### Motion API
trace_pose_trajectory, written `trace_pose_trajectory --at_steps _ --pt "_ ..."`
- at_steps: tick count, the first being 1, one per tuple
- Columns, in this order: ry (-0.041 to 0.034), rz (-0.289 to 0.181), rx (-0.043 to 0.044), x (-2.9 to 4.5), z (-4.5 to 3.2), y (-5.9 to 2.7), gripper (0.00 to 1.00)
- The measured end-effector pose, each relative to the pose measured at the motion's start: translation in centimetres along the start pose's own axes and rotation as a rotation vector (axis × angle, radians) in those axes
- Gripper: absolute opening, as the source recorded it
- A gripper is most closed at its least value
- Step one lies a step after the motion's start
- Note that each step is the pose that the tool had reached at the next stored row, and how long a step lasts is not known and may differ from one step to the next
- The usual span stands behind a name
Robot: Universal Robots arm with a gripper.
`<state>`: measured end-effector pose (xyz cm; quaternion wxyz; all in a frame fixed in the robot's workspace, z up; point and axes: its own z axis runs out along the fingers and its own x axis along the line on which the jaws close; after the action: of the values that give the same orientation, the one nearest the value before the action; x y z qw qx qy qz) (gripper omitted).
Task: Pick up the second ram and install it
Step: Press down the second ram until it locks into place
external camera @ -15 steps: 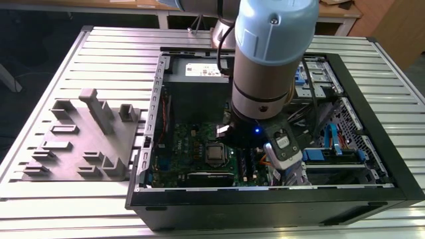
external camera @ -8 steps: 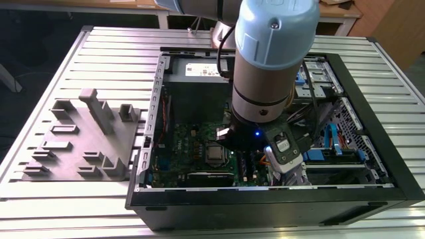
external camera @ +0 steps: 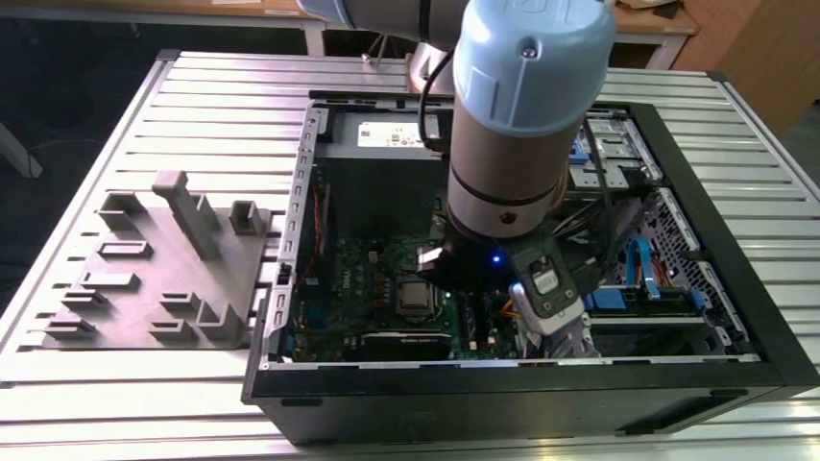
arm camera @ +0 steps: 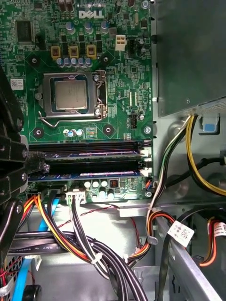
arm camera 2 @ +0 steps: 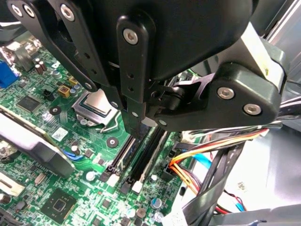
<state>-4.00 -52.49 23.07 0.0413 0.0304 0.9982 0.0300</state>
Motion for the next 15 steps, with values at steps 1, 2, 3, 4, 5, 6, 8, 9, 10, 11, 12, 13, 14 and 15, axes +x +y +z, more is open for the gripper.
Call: trace_pose_trajectory --at_steps 1,2,3,4,5,6,8,9,10,11,12,13,14,15 --pt "0.0 0.0 0.0004 0.0 0.06 0.0 0.07" --pt "0.0001 0.0 0.0005 0.01 0.15 -0.01 0.07" --pt "0.0 0.0 0.0006 0.02 0.25 -0.02 0.07" --pt "0.0 0.0 0.0009 0.03 0.33 -0.02 0.07" --pt "0.0 0.0 0.0011 0.03 0.39 -0.03 0.07" --pt "0.0001 0.0 0.0014 0.03 0.38 -0.03 0.07" --pt "0.0001 0.0 0.0015 0.03 0.39 -0.03 0.07" --pt "0.0001 0.0 0.0013 0.03 0.41 -0.03 0.07" --pt "-0.0001 0.0 0.0008 0.04 0.49 -0.03 0.07" --pt "-0.0001 0.0 0.0009 0.04 0.57 -0.03 0.07" --pt "0.0 0.0 0.0012 0.05 0.66 -0.04 0.07" --pt "0.0 0.0 0.0012 0.06 0.77 -0.05 0.07" --pt "0.0 0.0 0.0012 0.07 0.84 -0.06 0.07" --pt "0.0001 0.0 0.0014 0.07 0.84 -0.06 0.07"
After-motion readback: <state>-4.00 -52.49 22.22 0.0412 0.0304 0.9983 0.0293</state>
